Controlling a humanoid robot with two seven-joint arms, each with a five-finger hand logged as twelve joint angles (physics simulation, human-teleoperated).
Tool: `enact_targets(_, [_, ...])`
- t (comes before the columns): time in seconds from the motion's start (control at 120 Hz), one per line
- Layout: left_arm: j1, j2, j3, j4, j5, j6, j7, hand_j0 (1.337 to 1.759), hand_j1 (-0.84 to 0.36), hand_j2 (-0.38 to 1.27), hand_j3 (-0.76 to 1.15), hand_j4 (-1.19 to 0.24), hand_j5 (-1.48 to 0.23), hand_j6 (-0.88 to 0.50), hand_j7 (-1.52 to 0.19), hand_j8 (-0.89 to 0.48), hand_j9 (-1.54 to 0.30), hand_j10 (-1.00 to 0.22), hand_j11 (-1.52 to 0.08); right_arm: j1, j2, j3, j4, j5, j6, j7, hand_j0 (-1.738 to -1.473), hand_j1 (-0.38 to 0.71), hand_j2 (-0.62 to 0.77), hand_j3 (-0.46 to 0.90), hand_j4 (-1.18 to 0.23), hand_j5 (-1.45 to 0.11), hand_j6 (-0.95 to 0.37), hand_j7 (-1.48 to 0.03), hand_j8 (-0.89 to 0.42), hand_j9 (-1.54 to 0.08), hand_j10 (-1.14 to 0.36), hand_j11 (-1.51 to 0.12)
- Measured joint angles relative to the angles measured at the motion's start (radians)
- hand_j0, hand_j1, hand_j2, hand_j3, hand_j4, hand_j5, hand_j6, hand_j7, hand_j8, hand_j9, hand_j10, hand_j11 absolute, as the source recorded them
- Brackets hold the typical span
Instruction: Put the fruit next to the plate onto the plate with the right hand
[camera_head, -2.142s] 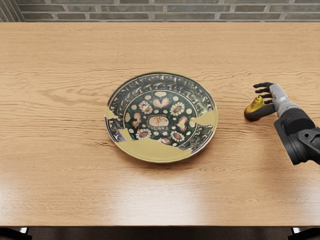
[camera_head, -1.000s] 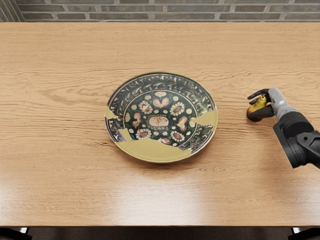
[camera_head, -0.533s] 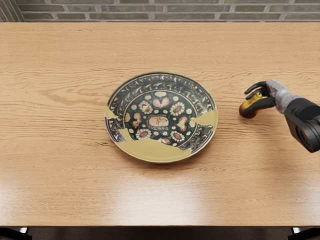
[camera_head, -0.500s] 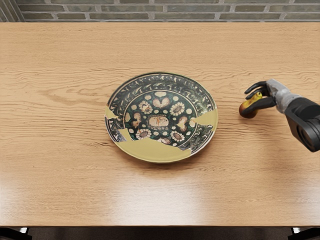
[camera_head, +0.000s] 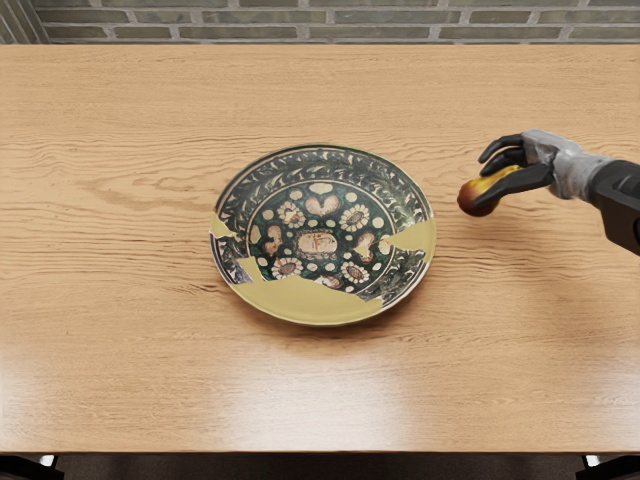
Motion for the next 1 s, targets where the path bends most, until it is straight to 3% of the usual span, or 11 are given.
enact_targets(0.358, [0.000,0.000,0.000,0.000,0.000,0.000,0.000,1.658,0.35,0.00,0.00,0.00,0.00,0.00,0.00,0.00,0.00,0.00,0.00,0.003,0.012,0.046,0.000,0.010,0.081,0.000,-1.658,0.35,0.58,0.00,-0.80,-1.10,-0.81,-1.06,-0.42,-1.08,-0.46,-1.06])
enact_targets(1.0, [0.000,0.000,0.000,0.000,0.000,0.000,0.000,1.658,0.35,0.00,0.00,0.00,0.00,0.00,0.00,0.00,0.00,0.00,0.00,0.043,0.193,0.051,0.000,0.009,0.160,-0.001,-1.658,0.36,0.56,0.00,-0.77,-1.08,-0.80,-1.03,-0.41,-1.04,-0.47,-1.03])
